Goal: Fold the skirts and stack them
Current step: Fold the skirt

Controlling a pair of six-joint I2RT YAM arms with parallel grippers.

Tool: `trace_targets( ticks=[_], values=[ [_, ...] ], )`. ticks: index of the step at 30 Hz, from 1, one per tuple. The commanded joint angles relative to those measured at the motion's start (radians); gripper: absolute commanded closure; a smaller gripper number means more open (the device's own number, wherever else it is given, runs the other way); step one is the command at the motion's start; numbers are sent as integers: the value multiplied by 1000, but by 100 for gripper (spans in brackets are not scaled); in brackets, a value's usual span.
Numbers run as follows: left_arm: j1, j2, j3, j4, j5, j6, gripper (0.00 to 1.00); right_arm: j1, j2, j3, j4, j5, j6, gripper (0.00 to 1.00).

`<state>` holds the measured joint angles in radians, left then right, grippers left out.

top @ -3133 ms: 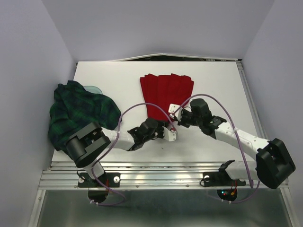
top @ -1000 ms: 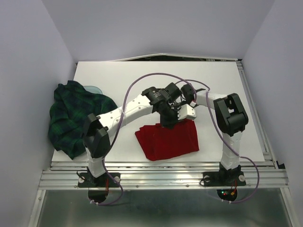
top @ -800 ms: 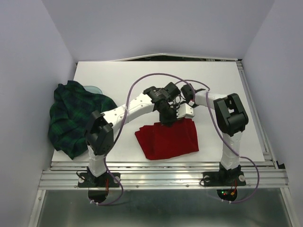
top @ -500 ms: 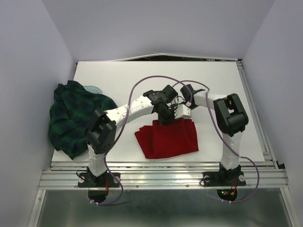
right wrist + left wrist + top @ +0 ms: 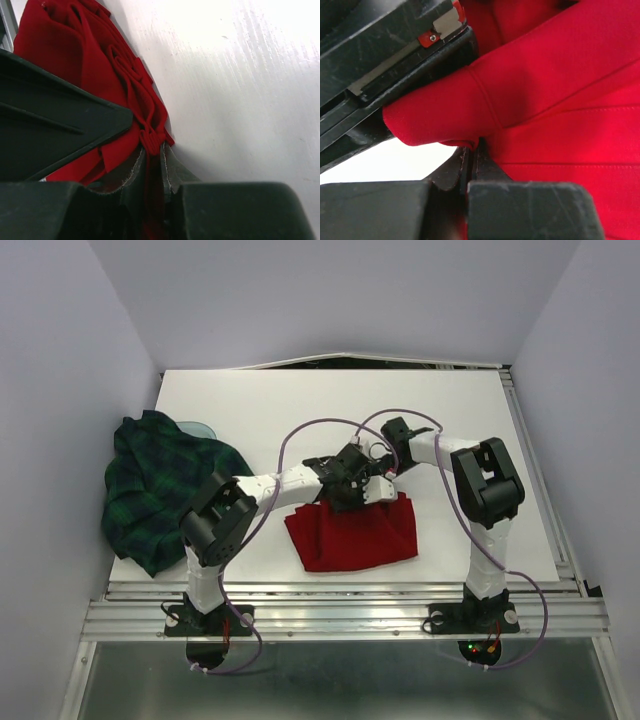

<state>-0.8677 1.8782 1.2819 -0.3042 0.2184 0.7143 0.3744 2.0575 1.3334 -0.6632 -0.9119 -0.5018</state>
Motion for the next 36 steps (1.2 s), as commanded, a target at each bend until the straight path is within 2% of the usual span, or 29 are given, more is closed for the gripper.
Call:
trace_targets(
  ticks=[1, 5, 8, 11, 13, 17, 20, 24, 26, 30, 31, 32, 36],
  values=[
    [7, -21, -48, 172, -106, 5, 95, 14, 3, 35, -52, -9, -11, 81],
    [7, -18, -87, 227, -122, 16, 89, 14, 1, 43, -50, 18, -12, 80],
    [7, -2, -90, 232, -119, 22, 84, 14, 7, 52, -44, 48, 3, 75],
    [7, 6, -102, 234, -100, 27, 81, 14, 13, 78, -20, 108, 61, 68],
    [7, 15, -107, 231, -100, 34, 79, 3, 24, 116, -12, 142, 106, 60],
    [7, 33, -101, 217, -103, 48, 76, -57, 35, 193, -9, 182, 169, 50],
    [7, 55, -92, 201, -85, 60, 74, -81, 32, 253, 11, 301, 207, 38],
    [7, 64, -76, 185, -83, 77, 71, -164, 33, 342, 26, 404, 253, 38],
    [12, 67, -49, 174, -88, 80, 67, -202, 10, 384, 30, 407, 264, 37],
    [41, 53, 39, 129, -88, 57, 52, -270, -65, 418, 28, 390, 302, 32],
    [48, 44, 60, 113, -85, 53, 41, -284, -88, 414, 28, 389, 307, 30],
    [56, 33, 100, 106, -85, 45, 38, -284, -114, 408, 30, 381, 310, 28],
    [82, -25, 224, 36, -79, 5, 32, -284, -282, 359, 30, 328, 339, 25]
  ],
)
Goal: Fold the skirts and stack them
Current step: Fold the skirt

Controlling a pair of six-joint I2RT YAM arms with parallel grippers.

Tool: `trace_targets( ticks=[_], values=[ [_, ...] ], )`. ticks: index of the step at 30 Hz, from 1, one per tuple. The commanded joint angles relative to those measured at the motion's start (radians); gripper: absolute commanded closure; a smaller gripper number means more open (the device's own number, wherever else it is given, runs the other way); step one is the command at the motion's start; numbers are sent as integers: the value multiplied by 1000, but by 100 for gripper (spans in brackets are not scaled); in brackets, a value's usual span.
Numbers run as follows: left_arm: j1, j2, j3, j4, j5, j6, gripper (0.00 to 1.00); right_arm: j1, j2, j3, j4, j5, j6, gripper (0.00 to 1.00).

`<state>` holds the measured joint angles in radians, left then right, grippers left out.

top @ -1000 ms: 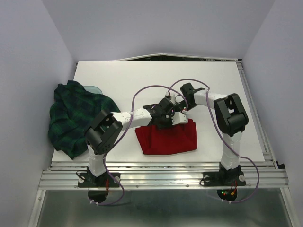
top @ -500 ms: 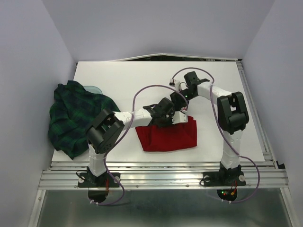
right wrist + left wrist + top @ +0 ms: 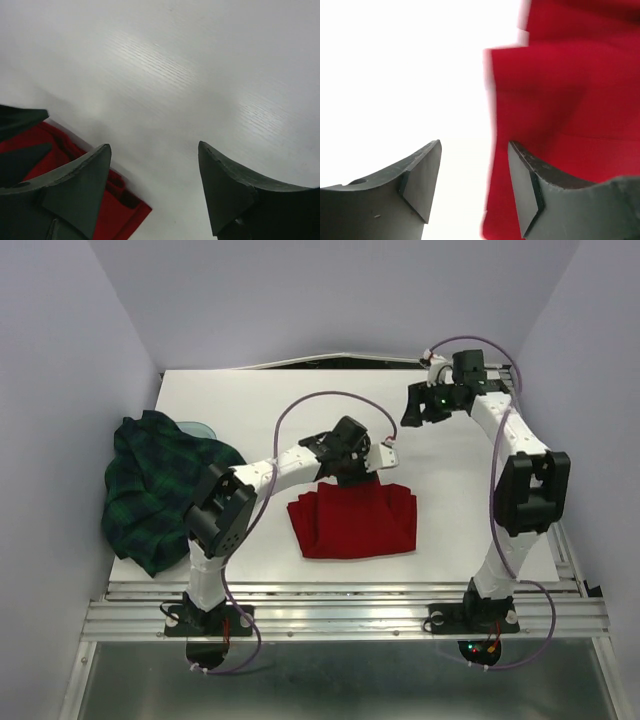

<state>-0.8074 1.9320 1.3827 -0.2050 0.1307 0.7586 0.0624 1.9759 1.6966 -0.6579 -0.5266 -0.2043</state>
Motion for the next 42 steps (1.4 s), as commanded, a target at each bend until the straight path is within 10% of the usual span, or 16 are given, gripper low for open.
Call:
trace_targets(
  ticks=[1, 6, 12, 15, 19, 29, 42],
  values=[
    [30, -87, 153, -82, 12, -50, 32, 28, -221, -9, 17, -76, 58, 24],
    [85, -204, 274, -143, 67, -180, 3, 28, -345, -60, 7, -240, 155, 25],
    [215, -479, -18, 34, 370, -578, 1, 71, -488, -312, 124, -507, 382, 29],
    [243, -593, -262, 250, 526, -818, 28, 135, -528, -463, 237, -594, 492, 30],
    [243, -660, -503, 422, 609, -1025, 41, 200, -520, -615, 345, -616, 569, 31],
    [264, -343, -671, 736, 632, -1335, 45, 231, -244, -719, 543, -556, 594, 34],
    [313, -125, -446, 572, 520, -1267, 48, 106, 43, -488, 351, -296, 384, 39]
  ],
)
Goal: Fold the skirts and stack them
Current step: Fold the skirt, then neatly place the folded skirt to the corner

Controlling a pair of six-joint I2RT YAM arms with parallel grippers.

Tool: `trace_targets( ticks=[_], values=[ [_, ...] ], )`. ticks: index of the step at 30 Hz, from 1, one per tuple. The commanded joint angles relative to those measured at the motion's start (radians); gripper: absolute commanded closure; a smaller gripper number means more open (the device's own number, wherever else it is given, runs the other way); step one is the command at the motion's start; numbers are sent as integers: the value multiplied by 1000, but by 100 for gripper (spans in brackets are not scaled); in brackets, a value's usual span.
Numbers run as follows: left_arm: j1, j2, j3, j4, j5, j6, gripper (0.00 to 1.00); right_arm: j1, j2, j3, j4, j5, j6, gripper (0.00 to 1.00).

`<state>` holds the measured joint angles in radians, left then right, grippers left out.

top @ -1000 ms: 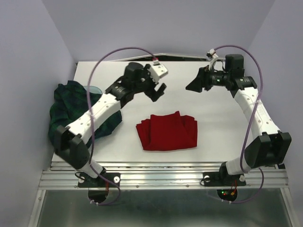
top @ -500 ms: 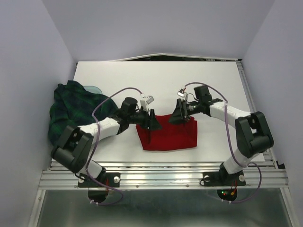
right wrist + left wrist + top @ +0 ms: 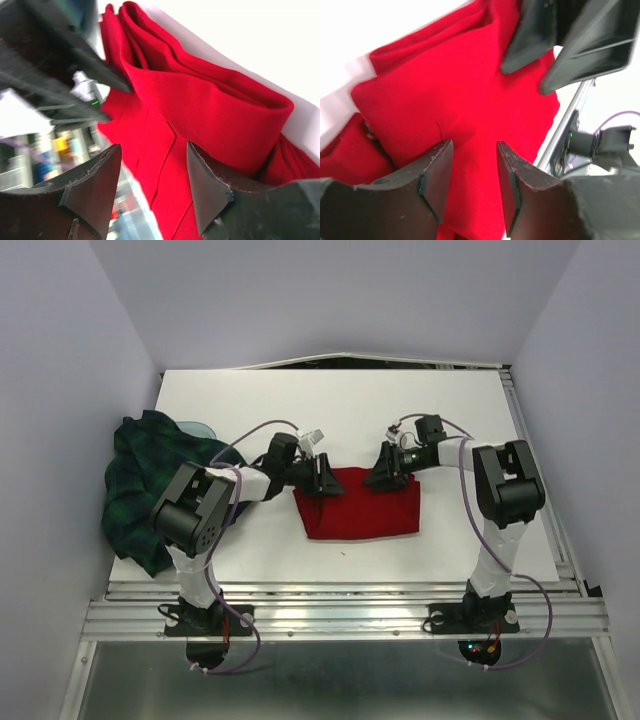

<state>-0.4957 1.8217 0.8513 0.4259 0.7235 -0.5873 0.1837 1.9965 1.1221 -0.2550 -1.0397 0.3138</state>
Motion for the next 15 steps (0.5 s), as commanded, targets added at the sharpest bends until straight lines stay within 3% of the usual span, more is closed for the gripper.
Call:
trace_targets(
  ticks=[1, 7, 10, 15],
  values=[
    [2, -36, 110, -99, -91, 136, 45, -15, 3, 140, -82, 249, -168, 40],
    [0, -179, 334, -206, -232, 357, 25, -15, -140, 288, -185, 460, -242, 36],
    [0, -292, 400, -271, -367, 495, 1, -15, -263, 298, -220, 575, -228, 30],
    [14, -456, 439, -390, -605, 653, 1, 83, -398, 286, -349, 779, -252, 22]
  ],
)
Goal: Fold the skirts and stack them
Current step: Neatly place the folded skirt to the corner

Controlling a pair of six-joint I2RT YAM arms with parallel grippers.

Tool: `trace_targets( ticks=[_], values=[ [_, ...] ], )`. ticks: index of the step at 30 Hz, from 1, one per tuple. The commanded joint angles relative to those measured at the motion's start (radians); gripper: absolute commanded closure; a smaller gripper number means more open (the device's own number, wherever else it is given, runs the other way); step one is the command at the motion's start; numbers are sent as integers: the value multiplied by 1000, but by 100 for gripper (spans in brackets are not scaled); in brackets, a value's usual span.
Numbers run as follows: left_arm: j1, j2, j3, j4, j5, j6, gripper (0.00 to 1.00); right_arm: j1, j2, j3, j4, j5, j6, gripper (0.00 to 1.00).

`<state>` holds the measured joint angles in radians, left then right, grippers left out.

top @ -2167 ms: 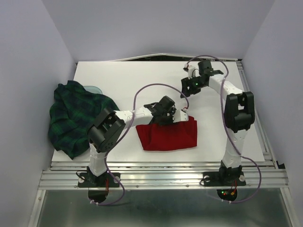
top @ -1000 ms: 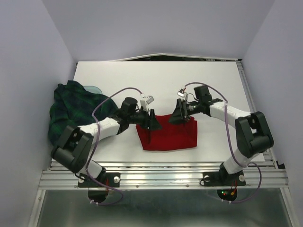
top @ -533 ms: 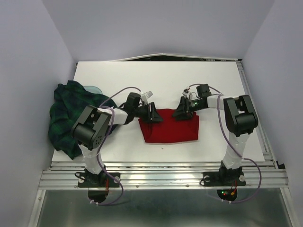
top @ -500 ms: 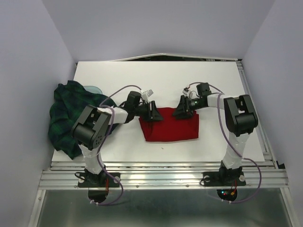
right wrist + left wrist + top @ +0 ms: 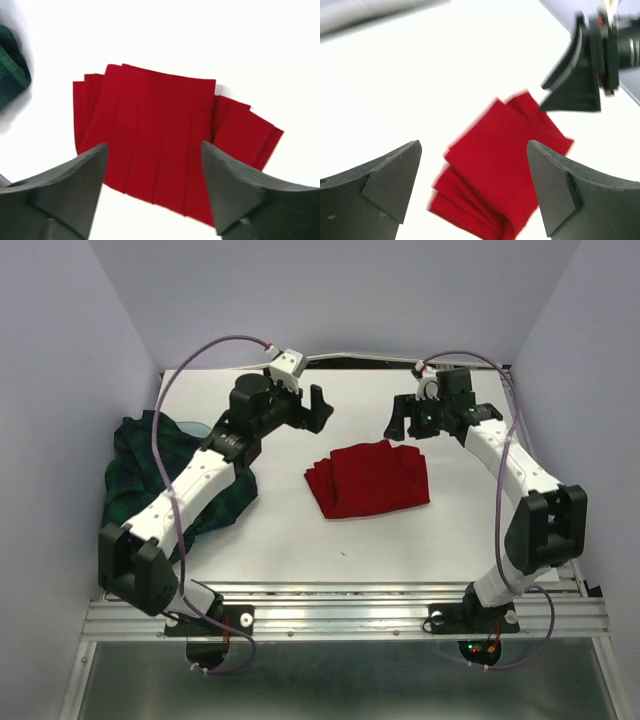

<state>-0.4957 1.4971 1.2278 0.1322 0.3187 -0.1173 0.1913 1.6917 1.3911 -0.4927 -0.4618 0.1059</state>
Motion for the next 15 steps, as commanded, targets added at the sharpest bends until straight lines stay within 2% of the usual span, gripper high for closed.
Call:
trace_targets(
  ticks=[1, 2, 3, 6, 9, 15],
  values=[
    [20, -147, 68, -123, -210, 191, 1, 100, -113, 0, -110, 230, -44, 17],
    [29, -161, 75, -178, -216, 195, 1, 161, -130, -18, -106, 292, -40, 4],
    [40, -188, 75, -198, -227, 196, 1, 192, -159, -38, -96, 322, -40, 0],
    [84, -254, 30, -238, -237, 200, 1, 282, -168, -87, -77, 390, -25, 0],
    [135, -297, -25, -258, -247, 208, 1, 304, -130, -109, -53, 429, -8, 0],
    [177, -370, -94, -315, -201, 220, 1, 345, 45, -122, 6, 453, 8, 2]
  ],
)
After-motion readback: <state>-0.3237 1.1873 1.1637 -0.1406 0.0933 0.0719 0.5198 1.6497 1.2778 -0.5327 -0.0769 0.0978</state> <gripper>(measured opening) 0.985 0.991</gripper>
